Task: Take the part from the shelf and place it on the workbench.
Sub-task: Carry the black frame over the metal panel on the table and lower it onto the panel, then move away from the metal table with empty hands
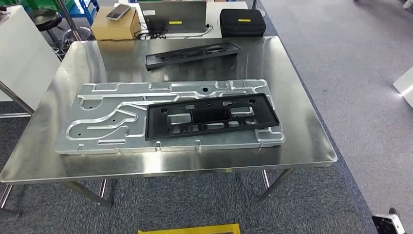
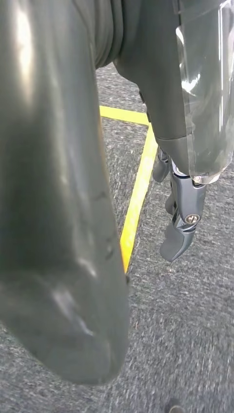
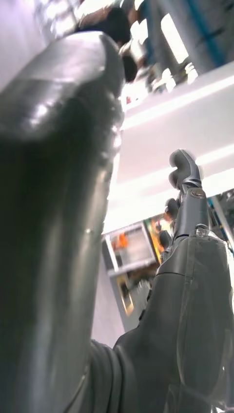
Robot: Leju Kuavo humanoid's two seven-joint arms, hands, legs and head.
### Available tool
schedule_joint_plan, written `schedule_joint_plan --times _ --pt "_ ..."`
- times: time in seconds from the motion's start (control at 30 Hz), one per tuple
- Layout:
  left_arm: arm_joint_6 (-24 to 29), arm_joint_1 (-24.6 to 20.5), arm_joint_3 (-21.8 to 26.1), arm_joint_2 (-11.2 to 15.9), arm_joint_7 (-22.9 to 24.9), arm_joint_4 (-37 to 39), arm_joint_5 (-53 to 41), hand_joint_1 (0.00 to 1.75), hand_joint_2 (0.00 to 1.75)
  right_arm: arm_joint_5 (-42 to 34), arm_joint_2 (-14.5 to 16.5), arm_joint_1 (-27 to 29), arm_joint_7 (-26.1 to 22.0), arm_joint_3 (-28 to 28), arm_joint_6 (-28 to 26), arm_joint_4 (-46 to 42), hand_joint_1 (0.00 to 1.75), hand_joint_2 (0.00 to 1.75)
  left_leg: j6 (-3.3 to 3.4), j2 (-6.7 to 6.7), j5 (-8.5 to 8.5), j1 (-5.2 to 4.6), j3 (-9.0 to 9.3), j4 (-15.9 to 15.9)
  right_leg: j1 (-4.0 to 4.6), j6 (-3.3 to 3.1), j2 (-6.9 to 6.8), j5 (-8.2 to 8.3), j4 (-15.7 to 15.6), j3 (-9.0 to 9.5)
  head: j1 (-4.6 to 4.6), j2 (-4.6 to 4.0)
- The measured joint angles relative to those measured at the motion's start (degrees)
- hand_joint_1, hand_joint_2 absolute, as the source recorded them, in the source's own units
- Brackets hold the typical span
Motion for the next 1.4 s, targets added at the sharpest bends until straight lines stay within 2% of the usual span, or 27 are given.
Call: schedule_joint_plan --times 0.1,0.17,0.23,0.27,0.3,0.33,0.43,0.5,0.6,0.63,0.7,0.73,0.77,0.8,0.83,0.87,0.9,0.97,1.03,1.1,1.13,1.2,1.27,1.3,1.33,1.37,1.4 --pt "0.55 0.10 0.95 -0.31 -0.26 -0.02 0.80 0.00 0.00 6.06 -0.14 -2.25 0.32 -3.87 -1.50 10.29 0.00 0.00 -1.16 0.00 0.01 0.11 -0.35 0.18 -0.03 -1.19 0.00 1.43 -0.53 -0.55 0.01 0.00" --pt "0.89 0.22 1.49 -0.47 -0.27 -0.03 1.11 0.00 0.00 10.34 -0.17 -3.81 1.47 -5.36 -3.49 17.72 0.00 0.00 -1.69 -0.03 -3.34 0.13 -1.72 3.48 -0.34 -1.99 -0.10 2.62 -1.03 -1.50 -0.01 0.00" --pt "1.16 0.26 1.91 -0.59 -0.26 -0.03 1.33 0.00 0.00 14.17 -0.27 -5.20 3.27 -6.56 -5.56 25.26 0.00 0.00 -2.04 -0.05 -8.55 0.25 -3.75 10.33 -0.19 -2.39 -0.16 3.59 -0.97 -2.83 -0.02 0.00" --pt "1.29 0.25 2.17 -0.61 -0.26 -0.03 1.43 0.00 0.00 15.96 -0.31 -5.73 4.54 -7.02 -6.22 28.86 0.00 0.00 -2.18 -0.05 -10.30 0.29 -4.24 13.30 -0.11 -2.40 -0.19 4.08 -0.87 -3.55 -0.02 0.00" --pt "1.44 0.26 2.39 -0.63 -0.26 -0.03 1.51 0.00 0.00 17.73 -0.37 -6.17 6.15 -7.33 -6.54 32.28 0.00 0.00 -2.25 -0.04 -11.00 0.29 -3.83 14.52 -0.05 -2.38 -0.21 4.55 -0.73 -4.27 -0.02 0.00" --pt "1.63 0.26 2.57 -0.65 -0.26 -0.03 1.55 0.00 0.00 19.46 -0.44 -6.56 7.91 -7.51 -6.64 35.55 0.00 0.00 -2.24 -0.04 -10.66 0.29 -2.32 13.51 -0.01 -2.33 -0.21 5.00 -0.55 -4.99 -0.02 0.00" --pt "2.06 -0.01 2.78 -0.70 -0.31 -0.04 1.56 0.00 0.00 23.45 -0.61 -7.51 12.72 -7.63 -5.96 43.86 0.00 0.00 -1.50 -0.05 -7.41 0.08 6.25 1.44 0.15 -1.91 -0.21 6.24 0.06 -6.61 -0.01 0.00" --pt "2.16 -0.20 2.86 -0.81 -0.43 -0.08 1.45 0.00 0.00 25.23 -0.69 -8.05 15.21 -7.63 -4.83 48.19 0.00 0.00 -0.77 -0.07 -6.43 -0.27 8.58 -2.59 0.14 -1.28 -0.23 7.11 0.21 -6.96 0.00 0.00" --pt "2.24 -0.44 3.21 -0.35 2.47 -0.05 2.00 0.00 0.00 27.38 -0.94 -8.45 18.28 -7.63 -1.83 53.16 0.00 0.00 0.19 0.08 -4.65 -0.42 7.63 -2.79 -0.09 -0.30 -0.12 8.11 -0.12 -7.24 0.01 0.00" --pt "2.31 -0.78 3.52 0.42 5.18 -0.01 2.29 0.00 0.00 28.33 -1.11 -8.48 19.15 -7.56 -0.22 54.48 0.00 0.00 0.57 0.19 -3.80 -0.28 7.03 -3.03 -0.13 0.00 -0.03 7.00 0.53 -7.67 0.03 0.00" --pt "2.25 -1.39 4.02 2.73 10.16 0.08 1.87 0.00 0.00 29.89 -1.48 -8.76 20.94 -7.34 3.11 56.58 0.00 0.00 0.97 0.46 -2.10 0.04 5.35 -3.34 -0.33 0.61 0.09 1.44 5.24 -9.27 0.06 0.00" --pt "2.01 -1.49 4.07 3.90 11.71 0.10 1.15 0.00 0.00 30.31 -1.63 -8.96 21.96 -7.23 4.80 57.47 0.00 0.00 1.03 0.54 -1.38 0.10 4.41 -3.34 -0.45 0.94 0.09 -1.81 9.00 -10.09 0.06 0.00" --pt "1.67 -1.51 4.00 4.84 12.47 0.09 0.33 0.00 0.00 30.45 -1.68 -9.17 23.03 -7.19 6.46 58.24 0.00 0.00 0.91 0.64 -0.71 0.11 3.53 -3.30 -0.63 1.23 0.06 -3.96 12.69 -10.61 0.06 0.00" --pt "1.22 -1.55 3.91 5.53 13.12 0.10 -0.44 0.00 0.00 30.59 -1.70 -9.30 24.05 -7.18 8.19 58.99 0.00 0.00 0.80 0.72 -0.05 0.11 2.67 -3.22 -0.82 1.47 0.04 -4.62 15.37 -10.55 0.07 0.00" --pt "0.67 -1.61 3.78 6.05 13.79 0.10 -1.18 0.00 0.00 30.71 -1.63 -9.38 25.03 -7.17 9.99 59.73 0.00 0.00 0.64 0.75 0.58 0.12 1.80 -3.09 -1.02 1.64 0.03 -3.90 16.32 -9.64 0.06 0.00" --pt "0.12 -1.67 3.57 6.39 14.50 0.10 -1.83 0.00 0.00 30.72 -1.53 -9.44 25.85 -7.16 11.54 60.35 0.00 0.00 0.43 0.74 1.17 0.14 0.90 -2.89 -1.19 1.74 0.03 -2.37 15.12 -7.67 0.07 0.00" --pt "-0.46 -1.72 3.28 6.61 15.21 0.10 -2.42 0.00 0.00 30.54 -1.39 -9.56 26.55 -7.14 12.91 60.86 0.00 0.00 0.17 0.72 1.68 0.16 0.04 -2.59 -1.33 1.75 0.03 -1.03 12.03 -4.75 0.06 0.00" --pt "-1.64 -1.81 2.53 6.76 16.42 0.14 -3.48 0.00 0.00 29.66 -1.07 -10.03 27.56 -7.14 15.54 61.58 0.00 0.00 -0.48 0.70 2.47 0.10 -1.32 -1.79 -1.20 1.30 0.05 -1.05 3.10 2.03 0.06 0.00" --pt "-2.77 -2.02 1.77 6.79 17.21 0.26 -4.48 0.00 0.00 28.59 -0.65 -10.46 28.28 -7.22 17.90 62.08 0.00 0.00 -1.30 0.75 3.28 0.15 -1.92 -1.33 -0.71 0.39 0.05 -2.43 -1.92 5.16 0.05 0.00" --pt "-3.65 -2.17 0.99 7.01 17.63 0.35 -5.54 0.00 0.00 27.40 -0.08 -10.60 28.89 -7.63 19.74 62.56 0.00 0.00 -2.17 0.74 3.91 0.44 -2.30 -1.22 -0.48 -0.73 -0.10 -1.88 -2.28 4.52 0.05 0.00" --pt "-3.99 -2.17 0.57 7.17 17.81 0.37 -6.07 0.00 0.00 26.74 0.23 -10.69 29.20 -8.01 20.63 62.76 0.00 0.00 -2.50 0.68 2.98 0.56 -2.75 -0.59 -0.47 -1.33 -0.21 -1.29 -2.26 3.89 0.06 0.00" --pt "-4.50 -2.18 -0.21 7.46 18.07 0.40 -6.88 0.00 0.00 25.71 0.80 -10.87 29.75 -8.82 21.97 63.06 0.00 0.00 -2.95 0.56 -2.06 0.81 -4.24 3.63 -0.43 -2.29 -0.46 0.13 -2.30 2.28 0.05 0.00" --pt "-5.05 -2.28 -1.01 7.54 18.24 0.43 -7.61 0.00 0.00 25.11 1.33 -10.93 30.45 -9.54 22.85 63.26 0.00 0.00 -3.28 0.54 -7.59 0.86 -5.72 11.00 -0.12 -2.67 -0.54 1.51 -2.13 0.47 0.05 0.00" --pt "-5.32 -2.35 -1.41 7.50 18.28 0.45 -8.01 0.00 0.00 24.88 1.60 -10.95 30.83 -9.89 23.16 63.36 0.00 0.00 -3.37 0.53 -8.47 0.86 -5.86 14.00 0.05 -2.72 -0.57 2.16 -1.94 -0.51 0.05 0.00" --pt "-5.50 -2.41 -1.81 7.39 18.31 0.48 -8.38 0.00 0.00 24.63 1.85 -10.98 31.08 -10.22 23.37 63.43 0.00 0.00 -3.36 0.53 -7.93 0.86 -5.24 15.43 0.19 -2.72 -0.59 2.77 -1.69 -1.51 0.05 0.00" --pt "-5.57 -2.47 -2.19 7.23 18.30 0.52 -8.63 0.00 0.00 24.44 2.08 -11.00 31.20 -10.53 23.49 63.49 0.00 0.00 -3.23 0.53 -6.44 0.85 -3.73 14.88 0.30 -2.67 -0.58 3.30 -1.38 -2.49 0.05 0.00" --pt "-5.62 -2.56 -2.53 7.00 18.28 0.55 -8.90 0.00 0.00 24.28 2.30 -11.03 31.26 -10.81 23.52 63.53 0.00 0.00 -2.97 0.51 -4.85 0.81 -1.25 12.32 0.39 -2.57 -0.58 3.80 -1.03 -3.42 0.05 0.00"
